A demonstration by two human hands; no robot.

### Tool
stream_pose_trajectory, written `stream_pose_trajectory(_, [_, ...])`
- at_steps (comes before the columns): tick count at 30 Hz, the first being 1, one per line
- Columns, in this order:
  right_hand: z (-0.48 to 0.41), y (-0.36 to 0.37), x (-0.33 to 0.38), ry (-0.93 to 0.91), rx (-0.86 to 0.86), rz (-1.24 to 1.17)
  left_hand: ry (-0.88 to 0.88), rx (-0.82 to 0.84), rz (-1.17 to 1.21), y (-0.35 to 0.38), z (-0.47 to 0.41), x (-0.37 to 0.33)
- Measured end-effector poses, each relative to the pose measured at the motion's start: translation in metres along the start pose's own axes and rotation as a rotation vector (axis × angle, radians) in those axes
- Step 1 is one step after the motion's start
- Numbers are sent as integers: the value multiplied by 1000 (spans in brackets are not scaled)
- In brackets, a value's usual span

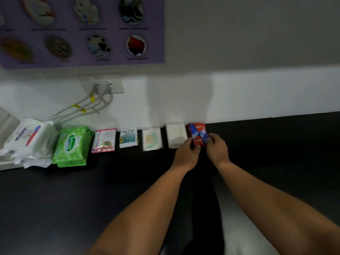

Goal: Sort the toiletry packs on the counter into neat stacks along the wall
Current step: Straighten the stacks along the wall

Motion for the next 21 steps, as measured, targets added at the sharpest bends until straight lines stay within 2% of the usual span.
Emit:
stream_pose_trajectory(3, [-27, -2, -13, 23, 177, -8, -39, 36, 16, 24, -18, -12])
stream_pose_trajectory(6, [-43, 4, -24, 14, 310, 55, -97, 0, 3, 39, -33, -15])
stream_pose_trajectory(12, [-54, 2, -26, -36, 341, 101, -149, -165, -10, 55, -37, -14])
stream_pose_trajectory(15, [-54, 0, -24, -58, 429, 191, -170, -273, -73, 60, -32, -18])
stream_pose_trajectory(18, [-52, -1, -18, -190, 506, 295, -75, -389, -102, 60, -29, -24])
stream_pose_trajectory(21, [-54, 9, -16, -305, 549, 402, -50, -354, -70, 52, -36, -30])
Point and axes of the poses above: each hand's wrist, its own z-axis away from the middle knuckle, its own y-axis out of the palm, x = y × z, the point moved 2 cm from there along -z, towards the middle knuckle, and after that the axes turned 13 degrees about -y, right-handed, at the moved point
